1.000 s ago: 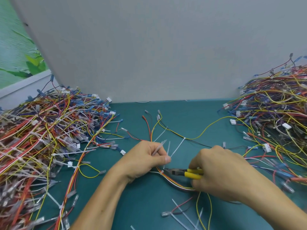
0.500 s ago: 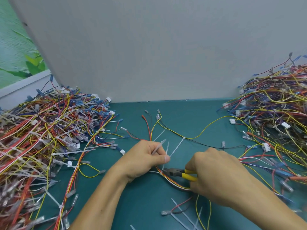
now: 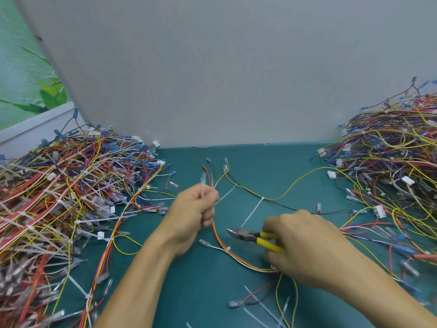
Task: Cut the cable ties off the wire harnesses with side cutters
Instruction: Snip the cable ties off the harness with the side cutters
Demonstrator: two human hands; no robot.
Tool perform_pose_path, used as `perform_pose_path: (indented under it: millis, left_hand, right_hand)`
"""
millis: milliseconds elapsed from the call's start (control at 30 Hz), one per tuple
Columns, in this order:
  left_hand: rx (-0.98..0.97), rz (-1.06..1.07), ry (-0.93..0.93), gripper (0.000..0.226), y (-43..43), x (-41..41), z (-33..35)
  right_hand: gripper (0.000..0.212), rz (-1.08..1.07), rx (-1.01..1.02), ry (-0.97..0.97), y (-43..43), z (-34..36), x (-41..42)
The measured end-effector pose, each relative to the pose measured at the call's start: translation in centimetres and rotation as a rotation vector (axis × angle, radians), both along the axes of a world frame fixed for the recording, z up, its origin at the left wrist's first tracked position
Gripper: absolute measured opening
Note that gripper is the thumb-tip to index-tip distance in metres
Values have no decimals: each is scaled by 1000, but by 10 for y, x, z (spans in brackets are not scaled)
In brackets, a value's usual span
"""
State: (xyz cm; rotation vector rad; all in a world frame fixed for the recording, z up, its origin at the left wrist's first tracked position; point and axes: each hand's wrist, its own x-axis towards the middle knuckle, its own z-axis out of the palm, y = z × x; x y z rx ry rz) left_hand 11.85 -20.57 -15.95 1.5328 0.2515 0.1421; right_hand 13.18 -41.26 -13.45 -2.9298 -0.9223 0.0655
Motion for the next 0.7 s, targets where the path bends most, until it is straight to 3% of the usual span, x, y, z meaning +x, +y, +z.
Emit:
perform_pose_path:
  millis: [167, 333, 400, 500, 600, 700]
  left_hand:
    - [-168, 280, -82, 29, 9, 5, 4]
    - [-113, 342, -142, 26, 11, 9, 2]
    - [-69, 324, -158, 26, 11, 9, 1]
    - [116, 266, -217, 10, 12, 6, 3]
    - [475, 123, -222, 17, 10, 2, -1]
    - [658, -53, -160, 18, 8, 1, -8]
  right_hand:
    - [24, 88, 54, 95, 11, -12, -7]
    - [15, 222, -131, 258, -2, 5, -2]
    - [21, 273, -247, 360, -10, 17, 0]
    - [33, 307, -352, 425, -20, 28, 4]
    - [32, 305, -313, 438, -24, 30, 11]
    - [32, 274, -231, 437, -26, 29, 16]
